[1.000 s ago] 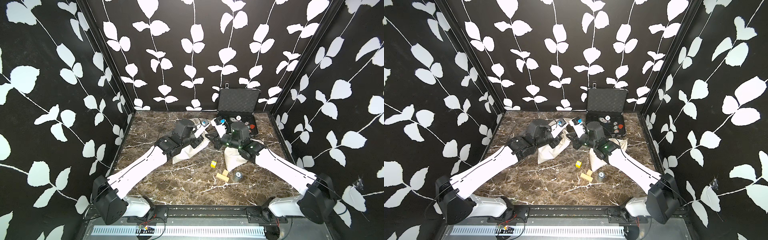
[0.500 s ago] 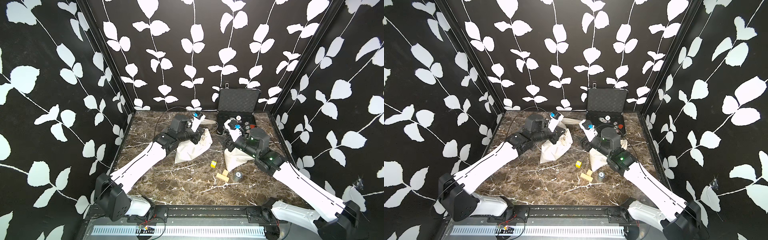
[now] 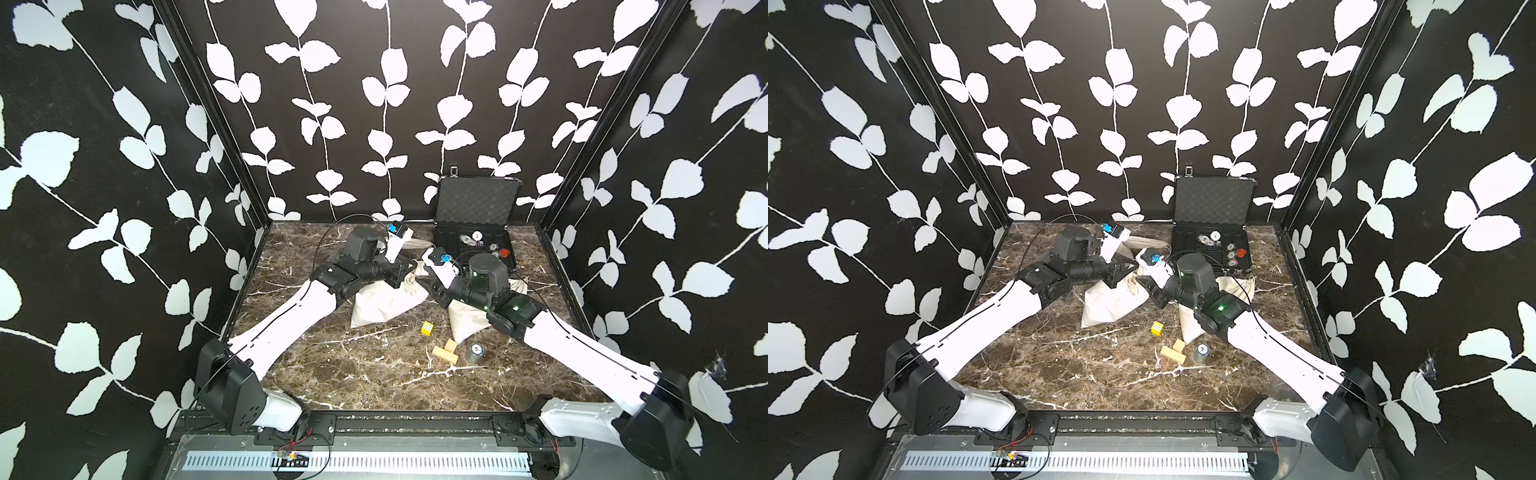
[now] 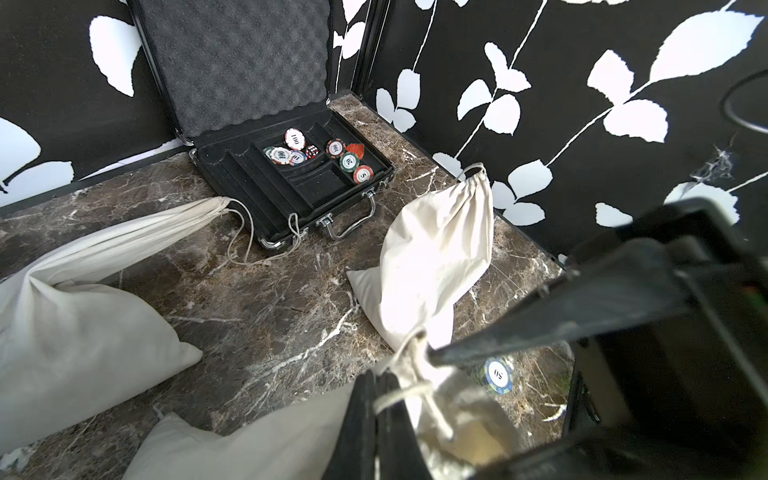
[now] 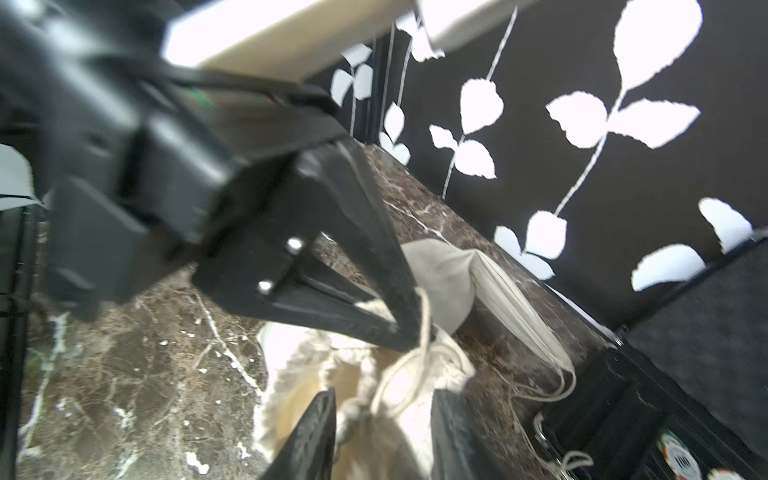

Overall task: Close the soil bag
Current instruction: Frap the soil bag at the center of the board.

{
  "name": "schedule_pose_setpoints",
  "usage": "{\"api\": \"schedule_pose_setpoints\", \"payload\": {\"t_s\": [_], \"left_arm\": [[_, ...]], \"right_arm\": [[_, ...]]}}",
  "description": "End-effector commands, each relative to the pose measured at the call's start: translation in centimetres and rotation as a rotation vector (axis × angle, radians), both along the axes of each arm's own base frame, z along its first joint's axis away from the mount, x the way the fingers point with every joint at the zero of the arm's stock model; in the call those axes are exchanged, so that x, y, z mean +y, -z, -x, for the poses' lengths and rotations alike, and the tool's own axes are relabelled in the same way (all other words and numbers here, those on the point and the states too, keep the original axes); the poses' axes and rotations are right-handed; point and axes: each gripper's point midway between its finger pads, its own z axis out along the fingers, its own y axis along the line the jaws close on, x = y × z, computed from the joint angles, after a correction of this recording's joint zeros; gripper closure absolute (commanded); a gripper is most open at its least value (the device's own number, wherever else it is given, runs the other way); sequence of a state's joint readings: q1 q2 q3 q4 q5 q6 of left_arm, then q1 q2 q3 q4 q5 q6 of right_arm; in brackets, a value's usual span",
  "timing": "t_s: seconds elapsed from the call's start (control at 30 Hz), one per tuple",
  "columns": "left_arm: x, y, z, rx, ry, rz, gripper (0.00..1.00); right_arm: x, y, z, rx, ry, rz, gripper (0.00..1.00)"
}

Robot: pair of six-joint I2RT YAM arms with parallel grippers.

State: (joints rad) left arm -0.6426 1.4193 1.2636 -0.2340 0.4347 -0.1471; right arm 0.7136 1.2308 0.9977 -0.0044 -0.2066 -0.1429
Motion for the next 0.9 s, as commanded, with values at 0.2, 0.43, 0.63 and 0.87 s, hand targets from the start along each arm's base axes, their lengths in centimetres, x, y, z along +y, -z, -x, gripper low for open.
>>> {"api": "schedule_pose_setpoints", "payload": {"t_s": [0.2, 0.43, 0.63, 0.87], "left_arm": [[-0.4, -3.5, 0.6, -0.052, 0.03, 0.083, 1.0], [-0.4, -3.2, 0.6, -0.041, 0.03, 0.079, 1.0], [-0.2, -2.5, 0.6, -0.033, 0.026, 0.057, 1.0], [0.1, -2.2, 0.5, -0.042, 0.015, 0.039, 1.0]], "right_arm": [[0.6, -1.1, -0.9, -0.015, 0.022, -0.035, 0.57], [1.0, -1.9, -0.9, -0.018, 0.01, -0.056, 0.73], [0.7, -2.9, -0.5, -0.029, 0.01, -0.067, 0.81], [0.1, -3.7, -0.3, -0.026, 0.03, -0.065, 0.87]]}}
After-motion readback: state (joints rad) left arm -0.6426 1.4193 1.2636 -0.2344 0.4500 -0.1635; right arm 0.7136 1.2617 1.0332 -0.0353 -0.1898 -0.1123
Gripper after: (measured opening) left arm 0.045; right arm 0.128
